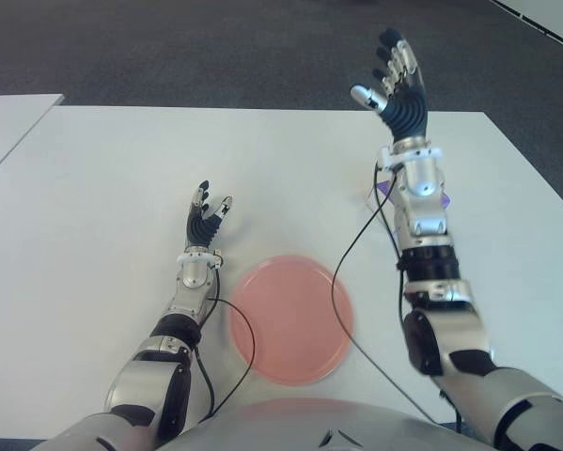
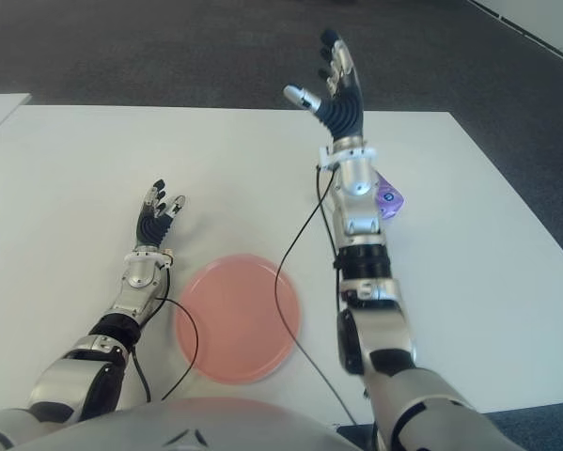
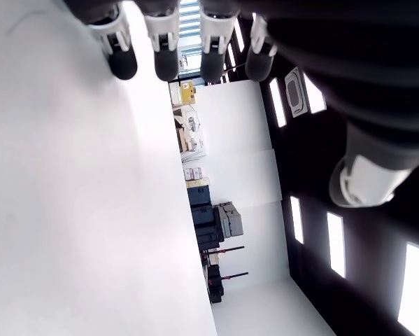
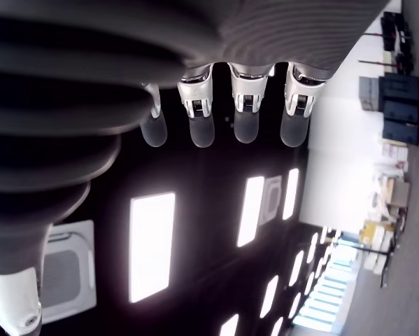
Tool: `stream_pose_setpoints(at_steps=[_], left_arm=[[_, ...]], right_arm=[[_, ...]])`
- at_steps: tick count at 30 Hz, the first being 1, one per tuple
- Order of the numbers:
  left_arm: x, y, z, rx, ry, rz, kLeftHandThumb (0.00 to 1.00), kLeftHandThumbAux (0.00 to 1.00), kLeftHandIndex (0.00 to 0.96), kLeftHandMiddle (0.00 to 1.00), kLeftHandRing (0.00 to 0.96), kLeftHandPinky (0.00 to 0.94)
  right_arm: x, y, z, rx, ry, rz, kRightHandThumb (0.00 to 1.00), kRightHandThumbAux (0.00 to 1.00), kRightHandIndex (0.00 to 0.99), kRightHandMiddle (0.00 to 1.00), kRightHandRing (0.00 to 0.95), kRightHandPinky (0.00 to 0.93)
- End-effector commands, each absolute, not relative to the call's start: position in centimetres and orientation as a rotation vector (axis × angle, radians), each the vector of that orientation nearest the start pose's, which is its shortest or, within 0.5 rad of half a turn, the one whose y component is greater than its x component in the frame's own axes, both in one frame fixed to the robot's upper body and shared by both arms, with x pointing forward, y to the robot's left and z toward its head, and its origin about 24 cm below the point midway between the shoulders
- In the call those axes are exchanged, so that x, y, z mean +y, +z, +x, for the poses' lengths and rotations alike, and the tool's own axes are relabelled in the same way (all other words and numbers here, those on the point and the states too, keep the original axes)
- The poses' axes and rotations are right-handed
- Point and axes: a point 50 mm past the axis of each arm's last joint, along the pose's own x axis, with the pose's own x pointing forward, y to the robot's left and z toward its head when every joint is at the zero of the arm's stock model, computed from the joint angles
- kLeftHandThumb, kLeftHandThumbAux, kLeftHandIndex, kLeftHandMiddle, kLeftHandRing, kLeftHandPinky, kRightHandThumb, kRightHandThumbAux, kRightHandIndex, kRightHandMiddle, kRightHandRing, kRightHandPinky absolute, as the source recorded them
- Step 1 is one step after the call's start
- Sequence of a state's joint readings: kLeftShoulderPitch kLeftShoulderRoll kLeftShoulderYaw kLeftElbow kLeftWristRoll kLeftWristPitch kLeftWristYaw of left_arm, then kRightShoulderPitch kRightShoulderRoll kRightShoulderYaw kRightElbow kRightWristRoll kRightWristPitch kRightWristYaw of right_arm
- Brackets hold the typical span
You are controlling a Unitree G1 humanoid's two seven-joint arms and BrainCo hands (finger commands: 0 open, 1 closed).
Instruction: Put the tissue paper into the plate.
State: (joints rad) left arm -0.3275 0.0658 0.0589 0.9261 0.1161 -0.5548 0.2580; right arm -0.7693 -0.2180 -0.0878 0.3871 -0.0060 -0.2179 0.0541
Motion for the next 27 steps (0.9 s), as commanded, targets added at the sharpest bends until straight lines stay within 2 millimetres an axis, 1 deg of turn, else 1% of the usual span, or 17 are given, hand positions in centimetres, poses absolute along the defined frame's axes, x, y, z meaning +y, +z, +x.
stream_pose_setpoints(at_steps=[1,3,4,6,7,9,10,12,14,17,19,21,22,24,27], left_arm=[[16.4,-4.5,26.8,0.142,0.179,0.166,0.063,0.484,0.000,0.000,0.000,0.000],[16.5,-4.5,26.8,0.143,0.179,0.164,0.069,0.475,0.000,0.000,0.000,0.000],[16.5,-4.6,26.8,0.145,0.179,0.163,0.070,0.474,0.000,0.000,0.000,0.000],[16.5,-4.6,26.8,0.147,0.179,0.162,0.076,0.471,0.000,0.000,0.000,0.000],[16.5,-4.6,26.8,0.147,0.178,0.163,0.077,0.471,0.000,0.000,0.000,0.000],[16.4,-4.6,26.8,0.147,0.176,0.166,0.079,0.472,0.000,0.000,0.000,0.000],[16.4,-4.6,26.7,0.147,0.176,0.166,0.079,0.476,0.000,0.000,0.000,0.000],[16.4,-4.6,26.7,0.146,0.174,0.167,0.077,0.488,0.000,0.000,0.000,0.000],[16.4,-4.7,26.6,0.146,0.174,0.164,0.076,0.504,0.000,0.000,0.000,0.000],[16.4,-4.7,26.6,0.146,0.173,0.160,0.073,0.521,0.000,0.000,0.000,0.000],[16.4,-4.7,26.5,0.147,0.174,0.157,0.069,0.531,0.000,0.000,0.000,0.000],[16.4,-4.7,26.5,0.147,0.175,0.157,0.067,0.535,0.000,0.000,0.000,0.000],[16.4,-4.7,26.5,0.147,0.176,0.157,0.066,0.539,0.000,0.000,0.000,0.000],[16.4,-4.7,26.5,0.148,0.177,0.158,0.065,0.546,0.000,0.000,0.000,0.000],[16.5,-4.8,26.4,0.150,0.178,0.159,0.062,0.557,0.000,0.000,0.000,0.000]], right_arm=[[-15.5,25.8,36.7,-0.651,0.146,-0.281,0.218,0.587,0.043,0.000,0.000,0.000],[-15.7,26.3,36.8,-0.642,0.158,-0.310,0.280,0.562,0.076,0.000,0.000,0.000],[-15.8,26.5,36.9,-0.636,0.169,-0.341,0.289,0.559,0.081,0.000,0.000,0.000],[-16.1,27.0,36.9,-0.637,0.190,-0.406,0.395,0.536,0.146,0.000,0.000,0.000],[-16.8,27.7,37.1,-0.638,0.195,-0.436,0.450,0.521,0.160,0.020,0.000,0.000],[-17.8,28.8,37.4,-0.639,0.199,-0.459,0.526,0.497,0.170,0.059,0.000,0.000],[-18.1,29.2,37.5,-0.640,0.201,-0.463,0.575,0.482,0.172,0.099,0.000,0.000],[-18.4,29.6,37.5,-0.649,0.221,-0.452,0.622,0.461,0.172,0.134,0.000,0.000],[-18.3,29.6,37.4,-0.675,0.233,-0.479,0.641,0.442,0.166,0.139,0.000,0.000],[-18.2,29.5,37.3,-0.704,0.224,-0.578,0.641,0.420,0.151,0.124,0.000,0.000],[-18.6,29.3,36.8,-0.686,0.260,-0.676,0.632,0.392,0.109,0.082,0.000,0.000],[-19.0,29.4,36.4,-0.664,0.294,-0.722,0.628,0.381,0.082,0.061,0.000,0.000],[-19.2,29.5,36.2,-0.654,0.307,-0.734,0.616,0.374,0.053,0.039,0.000,0.000],[-19.5,29.3,35.9,-0.627,0.327,-0.800,0.588,0.360,0.027,0.020,0.000,0.000],[-19.9,29.3,35.5,-0.582,0.336,-0.943,0.548,0.324,0.008,0.006,0.000,0.000]])
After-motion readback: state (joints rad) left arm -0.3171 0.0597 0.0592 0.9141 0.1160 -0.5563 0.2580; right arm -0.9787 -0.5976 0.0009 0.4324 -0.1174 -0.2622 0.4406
